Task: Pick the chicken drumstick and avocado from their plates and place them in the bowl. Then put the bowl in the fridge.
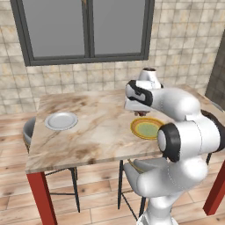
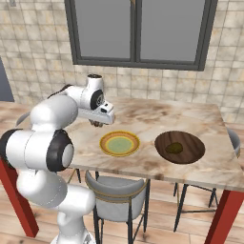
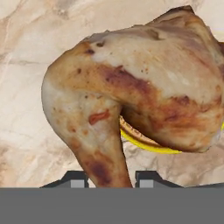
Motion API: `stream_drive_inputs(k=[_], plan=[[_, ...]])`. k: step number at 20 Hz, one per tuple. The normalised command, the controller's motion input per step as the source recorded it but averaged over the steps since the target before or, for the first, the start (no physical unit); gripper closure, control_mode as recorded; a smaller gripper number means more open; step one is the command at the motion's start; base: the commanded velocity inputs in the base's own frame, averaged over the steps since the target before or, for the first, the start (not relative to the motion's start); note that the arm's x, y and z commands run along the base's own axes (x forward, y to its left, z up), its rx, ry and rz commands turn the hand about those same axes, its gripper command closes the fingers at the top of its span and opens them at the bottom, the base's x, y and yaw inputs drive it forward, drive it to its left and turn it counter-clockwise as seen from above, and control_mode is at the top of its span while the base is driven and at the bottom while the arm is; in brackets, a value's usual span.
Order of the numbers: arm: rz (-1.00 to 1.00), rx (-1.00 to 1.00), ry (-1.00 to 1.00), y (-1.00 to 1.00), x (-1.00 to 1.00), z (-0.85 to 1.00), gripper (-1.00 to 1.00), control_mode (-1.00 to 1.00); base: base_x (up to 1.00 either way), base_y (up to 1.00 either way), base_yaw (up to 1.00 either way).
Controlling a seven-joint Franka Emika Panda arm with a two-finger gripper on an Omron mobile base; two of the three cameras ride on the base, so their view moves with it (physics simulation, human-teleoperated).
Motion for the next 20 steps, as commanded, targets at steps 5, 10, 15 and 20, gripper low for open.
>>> stream_drive_inputs(k=[5,10,15,20], plan=[[-0.04,0.0,0.0,-0.79,-0.19,0.05,1.0,-1.0,0.0,0.0,0.0],[0.0,0.0,0.0,-0.82,-0.12,0.01,1.0,-1.0,0.0,0.0,0.0],[0.0,0.0,0.0,-0.76,-0.02,0.0,1.0,-1.0,0.0,0.0,0.0],[0.0,0.0,0.03,-0.74,0.0,0.0,1.0,-1.0,0.0,0.0,0.0]])
